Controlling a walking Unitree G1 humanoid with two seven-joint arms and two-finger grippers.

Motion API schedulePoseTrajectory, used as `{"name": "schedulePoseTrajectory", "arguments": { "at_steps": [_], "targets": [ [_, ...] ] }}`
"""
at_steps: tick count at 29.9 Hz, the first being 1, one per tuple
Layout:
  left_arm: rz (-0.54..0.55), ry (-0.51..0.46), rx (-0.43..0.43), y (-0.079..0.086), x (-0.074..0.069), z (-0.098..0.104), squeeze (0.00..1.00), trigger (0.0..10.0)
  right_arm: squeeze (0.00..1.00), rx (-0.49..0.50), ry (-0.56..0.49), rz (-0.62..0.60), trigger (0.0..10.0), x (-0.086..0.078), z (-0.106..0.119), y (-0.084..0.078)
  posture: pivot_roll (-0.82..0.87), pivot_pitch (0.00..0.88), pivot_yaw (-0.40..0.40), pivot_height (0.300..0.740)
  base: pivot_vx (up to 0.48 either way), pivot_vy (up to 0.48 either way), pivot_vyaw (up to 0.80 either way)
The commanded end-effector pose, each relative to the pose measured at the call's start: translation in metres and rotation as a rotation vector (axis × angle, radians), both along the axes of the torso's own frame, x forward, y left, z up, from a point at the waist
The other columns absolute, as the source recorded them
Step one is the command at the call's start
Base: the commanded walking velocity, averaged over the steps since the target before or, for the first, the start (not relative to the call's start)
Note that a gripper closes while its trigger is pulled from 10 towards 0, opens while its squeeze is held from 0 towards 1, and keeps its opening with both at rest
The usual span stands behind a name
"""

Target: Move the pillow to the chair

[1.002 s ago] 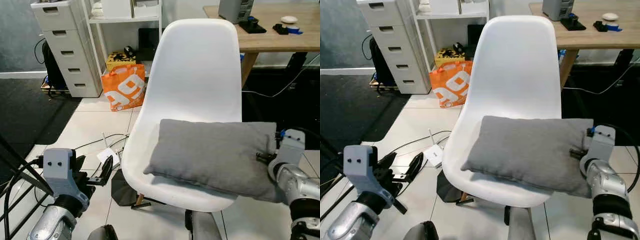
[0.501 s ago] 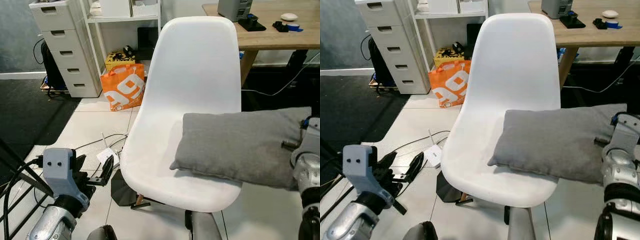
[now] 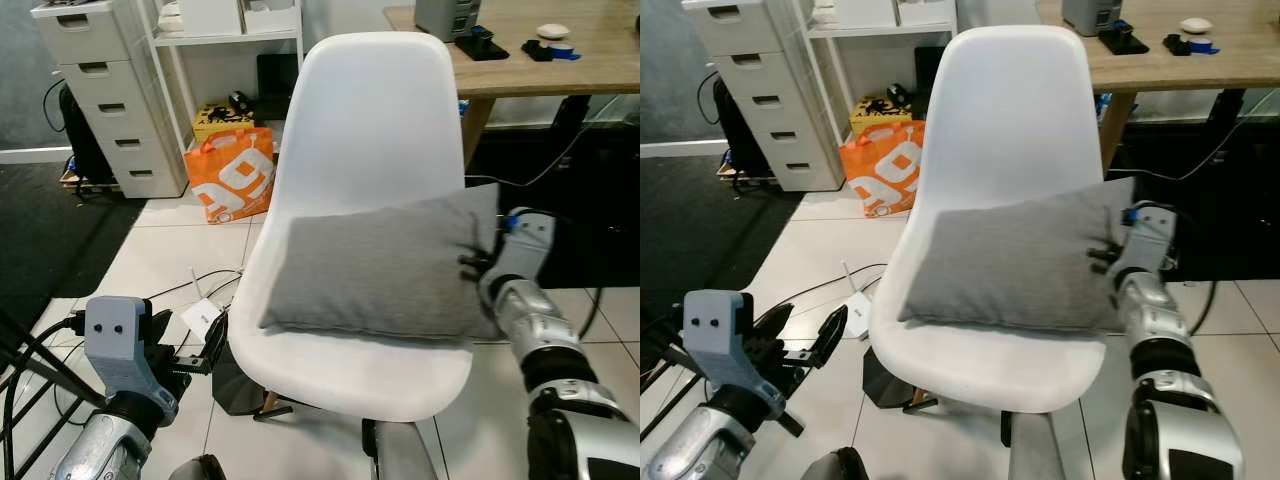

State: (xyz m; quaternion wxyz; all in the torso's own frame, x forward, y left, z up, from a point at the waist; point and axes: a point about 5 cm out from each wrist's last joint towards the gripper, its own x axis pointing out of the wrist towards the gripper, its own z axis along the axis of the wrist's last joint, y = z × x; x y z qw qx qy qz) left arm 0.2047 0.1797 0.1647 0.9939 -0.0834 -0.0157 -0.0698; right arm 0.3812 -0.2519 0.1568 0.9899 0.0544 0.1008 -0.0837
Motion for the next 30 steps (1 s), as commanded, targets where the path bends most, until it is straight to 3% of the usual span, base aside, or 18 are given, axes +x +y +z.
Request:
{"name": "schedulePoseTrajectory", "arguments": {
  "at_steps": [1, 2, 5, 6, 14, 18, 21, 22, 24, 25, 28, 30],
  "targets": [
    [-0.006, 0.014, 0.007, 0.001, -0.002, -0.001, 0.00, 10.0, 0.00, -0.005, -0.006, 0.012, 10.0, 0.004, 0.007, 0.003, -0.17, 0.145, 0.052, 0.531, 0.000, 0.000, 0.00],
    [-0.005, 0.015, 0.006, 0.001, -0.003, -0.001, 0.00, 10.0, 0.78, -0.023, 0.026, 0.012, 10.0, 0.004, 0.004, 0.002, -0.17, 0.144, 0.047, 0.531, 0.000, 0.000, 0.00],
    [-0.006, 0.016, 0.006, 0.000, -0.003, -0.001, 0.00, 10.0, 0.78, -0.023, 0.035, 0.016, 10.0, 0.003, 0.003, 0.002, -0.17, 0.144, 0.046, 0.531, 0.000, 0.000, 0.00],
    [-0.008, 0.016, 0.004, 0.000, -0.003, -0.001, 0.00, 10.0, 1.00, -0.020, 0.037, 0.023, 10.0, 0.003, 0.004, 0.001, -0.17, 0.143, 0.044, 0.531, 0.000, 0.000, 0.00],
    [-0.015, 0.015, 0.001, -0.001, -0.002, -0.001, 0.00, 10.0, 1.00, -0.042, 0.034, -0.009, 10.0, 0.004, 0.013, -0.004, -0.18, 0.139, 0.045, 0.531, 0.000, 0.000, 0.00],
    [-0.028, 0.011, -0.001, -0.003, -0.001, -0.001, 0.00, 10.0, 1.00, -0.102, 0.024, -0.115, 10.0, 0.005, 0.033, -0.020, -0.18, 0.129, 0.042, 0.531, 0.000, 0.000, 0.00],
    [-0.029, 0.008, -0.002, -0.003, 0.000, -0.001, 0.00, 10.0, 1.00, -0.130, -0.055, -0.134, 10.0, 0.007, 0.052, -0.025, -0.19, 0.121, 0.039, 0.531, 0.000, 0.000, 0.00],
    [-0.027, 0.004, -0.005, -0.003, 0.001, 0.000, 0.00, 10.0, 1.00, -0.122, -0.125, -0.093, 10.0, 0.010, 0.065, -0.019, -0.19, 0.113, 0.037, 0.531, 0.000, 0.000, 0.00],
    [-0.026, 0.001, -0.007, -0.004, 0.002, 0.000, 0.00, 10.0, 1.00, -0.114, -0.172, -0.061, 10.0, 0.012, 0.074, -0.015, -0.19, 0.112, 0.036, 0.531, 0.000, 0.000, 0.00],
    [-0.025, -0.002, -0.009, -0.004, 0.003, 0.000, 0.00, 10.0, 0.00, -0.103, -0.208, -0.015, 10.0, 0.014, 0.079, -0.008, -0.19, 0.111, 0.036, 0.531, 0.000, 0.000, 0.00],
    [0.023, 0.004, -0.008, 0.000, 0.011, -0.001, 0.00, 10.0, 0.00, 0.021, -0.330, 0.217, 10.0, 0.013, 0.086, 0.026, -0.20, 0.097, 0.033, 0.531, 0.000, 0.000, 0.00],
    [0.070, 0.025, 0.001, 0.004, 0.018, -0.004, 0.00, 10.0, 0.00, 0.045, -0.295, 0.239, 10.0, 0.012, 0.074, 0.033, -0.20, 0.092, 0.031, 0.541, 0.000, 0.000, 0.00]
  ]
}}
